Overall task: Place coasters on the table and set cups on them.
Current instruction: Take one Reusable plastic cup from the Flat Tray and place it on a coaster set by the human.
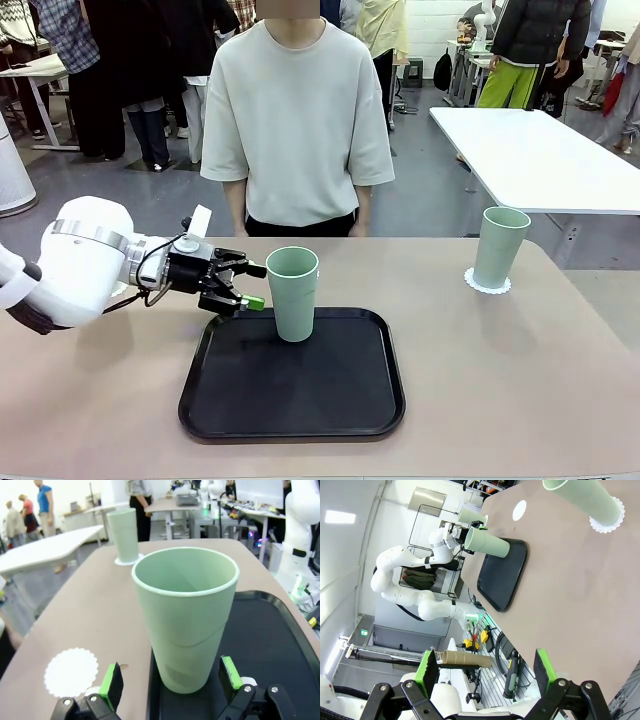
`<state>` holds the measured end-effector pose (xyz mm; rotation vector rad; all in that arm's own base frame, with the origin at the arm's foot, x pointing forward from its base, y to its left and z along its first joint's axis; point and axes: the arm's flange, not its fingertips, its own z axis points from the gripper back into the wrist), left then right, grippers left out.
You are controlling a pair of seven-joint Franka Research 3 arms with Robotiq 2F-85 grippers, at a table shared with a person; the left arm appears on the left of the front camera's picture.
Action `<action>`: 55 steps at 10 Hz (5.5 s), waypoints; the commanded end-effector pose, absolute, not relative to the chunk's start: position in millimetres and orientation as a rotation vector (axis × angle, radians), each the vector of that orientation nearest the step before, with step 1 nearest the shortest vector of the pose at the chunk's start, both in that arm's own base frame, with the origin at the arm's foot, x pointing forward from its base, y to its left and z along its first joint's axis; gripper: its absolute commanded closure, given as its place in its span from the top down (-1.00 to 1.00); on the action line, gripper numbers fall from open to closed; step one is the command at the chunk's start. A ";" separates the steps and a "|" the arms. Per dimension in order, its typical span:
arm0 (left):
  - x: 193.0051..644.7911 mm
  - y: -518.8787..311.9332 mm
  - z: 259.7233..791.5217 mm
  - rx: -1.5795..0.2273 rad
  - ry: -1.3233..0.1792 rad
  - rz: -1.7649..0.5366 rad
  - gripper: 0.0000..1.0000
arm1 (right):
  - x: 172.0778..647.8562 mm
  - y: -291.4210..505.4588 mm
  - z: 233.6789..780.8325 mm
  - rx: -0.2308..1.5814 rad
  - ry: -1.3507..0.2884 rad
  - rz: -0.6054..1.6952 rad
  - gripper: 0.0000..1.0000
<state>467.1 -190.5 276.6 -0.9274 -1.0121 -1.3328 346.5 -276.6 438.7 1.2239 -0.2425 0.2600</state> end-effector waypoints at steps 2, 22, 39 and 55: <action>476.6 -201.3 267.3 -0.984 -0.963 -1.363 1.00 | 345.3 -273.8 439.6 1.230 -0.247 0.247 1.00; 480.9 -257.4 222.9 -1.116 -1.043 -1.511 -0.14 | 345.3 -273.8 439.6 1.230 -0.247 0.247 1.00; 413.9 -256.5 424.8 -1.065 -1.003 -1.560 -0.50 | 345.3 -273.8 439.6 1.230 -0.247 0.247 1.00; 594.6 -254.2 382.6 -1.087 -0.991 -1.406 0.66 | 345.3 -273.8 439.6 1.230 -0.247 0.247 1.00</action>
